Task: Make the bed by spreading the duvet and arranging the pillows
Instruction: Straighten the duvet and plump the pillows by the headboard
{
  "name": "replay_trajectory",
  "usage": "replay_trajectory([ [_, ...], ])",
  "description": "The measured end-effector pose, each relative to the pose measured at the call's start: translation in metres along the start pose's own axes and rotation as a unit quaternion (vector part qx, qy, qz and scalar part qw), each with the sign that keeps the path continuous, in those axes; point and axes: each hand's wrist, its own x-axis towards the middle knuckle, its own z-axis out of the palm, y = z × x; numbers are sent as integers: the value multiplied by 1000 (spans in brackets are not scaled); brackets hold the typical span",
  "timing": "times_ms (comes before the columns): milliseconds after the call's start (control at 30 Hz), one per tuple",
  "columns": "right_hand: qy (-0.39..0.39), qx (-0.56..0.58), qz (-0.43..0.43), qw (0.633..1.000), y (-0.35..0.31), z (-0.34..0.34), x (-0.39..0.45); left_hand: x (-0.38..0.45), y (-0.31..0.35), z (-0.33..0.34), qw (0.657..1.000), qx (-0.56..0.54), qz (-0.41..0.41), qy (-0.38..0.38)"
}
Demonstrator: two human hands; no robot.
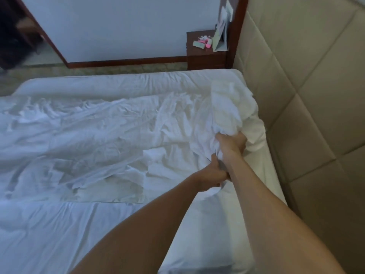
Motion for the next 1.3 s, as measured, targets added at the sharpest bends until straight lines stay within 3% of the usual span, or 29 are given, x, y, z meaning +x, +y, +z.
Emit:
replay_trajectory([
  [167,-71,-161,-99,979,-15,103,-75,-61,-27,-92,997,-68,30,-4],
  [300,-132,-319,-184,920,-2,195,-146,-111,-76,-184,996,48,39,65],
  [400,-219,-445,-244,833,31,269,-213,-163,-132,-271,979,162,6,124],
  [533,-328,-547,-325,698,95,352,-283,-226,-199,-379,942,262,-101,184],
  [633,-419,-614,-303,596,139,386,-319,-263,-238,-434,920,278,-183,207],
  [733,-412,-671,-298,539,169,396,-344,-286,-261,-457,920,263,-178,229],
  [800,-379,-672,-324,548,179,399,-353,-292,-266,-461,928,241,-156,236],
  [967,-361,-632,-312,611,171,398,-364,-289,-272,-456,952,163,-82,246],
  [1067,-356,-627,-261,642,168,382,-358,-283,-273,-444,956,174,-75,225],
  [1300,-316,-635,-235,664,160,338,-341,-274,-274,-418,948,242,-69,197],
])
